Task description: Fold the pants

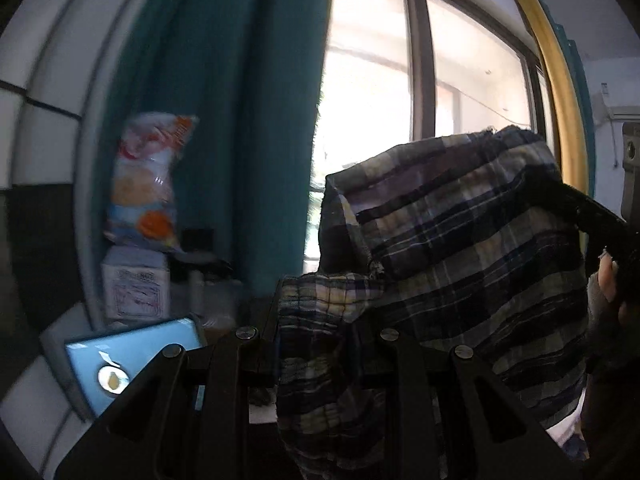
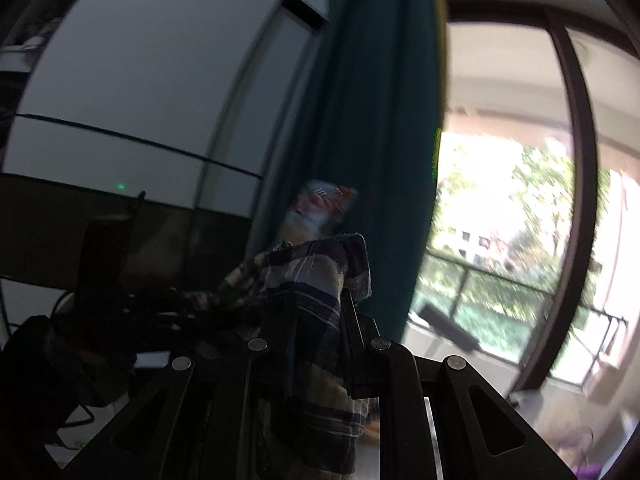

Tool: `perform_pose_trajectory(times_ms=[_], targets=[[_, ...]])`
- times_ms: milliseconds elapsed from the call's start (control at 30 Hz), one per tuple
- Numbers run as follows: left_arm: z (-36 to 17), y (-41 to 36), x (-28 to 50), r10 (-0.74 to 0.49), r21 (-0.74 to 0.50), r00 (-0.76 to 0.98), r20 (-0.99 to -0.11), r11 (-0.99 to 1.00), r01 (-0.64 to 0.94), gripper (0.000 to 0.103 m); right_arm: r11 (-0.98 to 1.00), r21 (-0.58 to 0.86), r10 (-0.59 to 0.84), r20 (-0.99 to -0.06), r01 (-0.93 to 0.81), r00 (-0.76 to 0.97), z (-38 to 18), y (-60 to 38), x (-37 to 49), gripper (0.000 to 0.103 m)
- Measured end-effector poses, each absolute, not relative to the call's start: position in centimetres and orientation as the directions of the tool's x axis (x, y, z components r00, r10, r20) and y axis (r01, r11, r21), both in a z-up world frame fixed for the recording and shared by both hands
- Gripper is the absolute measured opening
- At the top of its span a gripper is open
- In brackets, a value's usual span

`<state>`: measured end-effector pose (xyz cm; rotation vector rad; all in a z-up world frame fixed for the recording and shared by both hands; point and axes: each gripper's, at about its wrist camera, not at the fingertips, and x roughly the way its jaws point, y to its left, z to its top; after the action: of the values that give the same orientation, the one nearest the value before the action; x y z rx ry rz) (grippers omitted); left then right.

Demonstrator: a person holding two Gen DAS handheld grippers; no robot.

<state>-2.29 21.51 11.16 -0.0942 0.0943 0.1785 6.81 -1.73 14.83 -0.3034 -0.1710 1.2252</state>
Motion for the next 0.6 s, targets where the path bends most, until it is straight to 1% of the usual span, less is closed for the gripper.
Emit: perform_pose_trajectory(times_ms=[100,167,267,333,433,467,533,600], targets=[[12.0,22.6,-4.8,0.23,-0.071,0.97,-0.078,0.969,-0.236,0.024,0.246,-0.333,0.964,-0.018,-0.91,0.267,15.6,-0.1,5.0,0.017],[12.4,23.4,-6.5,0.265,-0.065,0.961,-0.079,0.961,-0.27,0.024,0.21,-0.323,0.974,-0.016,-0.923,0.227,15.6,0.8,4.5,0.017],[12.3,24.3,-7.9,0.303,-0.048,0.947,-0.102,0.95,-0.309,0.024,0.176,-0.281,0.982,-0.023,-0.943,0.19,15.0,1.8,4.5,0.017],[11.7,24.7,-7.9,0.311,-0.037,0.94,-0.137,0.947,-0.319,0.024,0.169,-0.241,0.982,-0.039,-0.956,0.184,14.0,2.7,5.2,0.017],[9.8,25.0,-5.7,0.283,-0.024,0.931,-0.23,0.955,-0.296,0.024,0.183,-0.169,0.976,-0.089,-0.968,0.2,11.5,3.6,7.0,0.017],[8.6,25.1,-4.2,0.269,-0.015,0.923,-0.276,0.959,-0.284,0.024,0.197,-0.149,0.971,-0.109,-0.969,0.214,10.5,3.9,7.9,0.017],[5.4,25.2,-0.2,0.226,0.0,0.896,-0.383,0.97,-0.245,0.024,0.238,-0.093,0.95,-0.183,-0.967,0.252,6.8,5.0,11.2,0.017],[1.9,25.3,3.7,0.174,-0.017,0.859,-0.482,0.978,-0.208,0.024,0.306,-0.041,0.91,-0.28,-0.951,0.305,2.2,5.9,15.2,0.017]])
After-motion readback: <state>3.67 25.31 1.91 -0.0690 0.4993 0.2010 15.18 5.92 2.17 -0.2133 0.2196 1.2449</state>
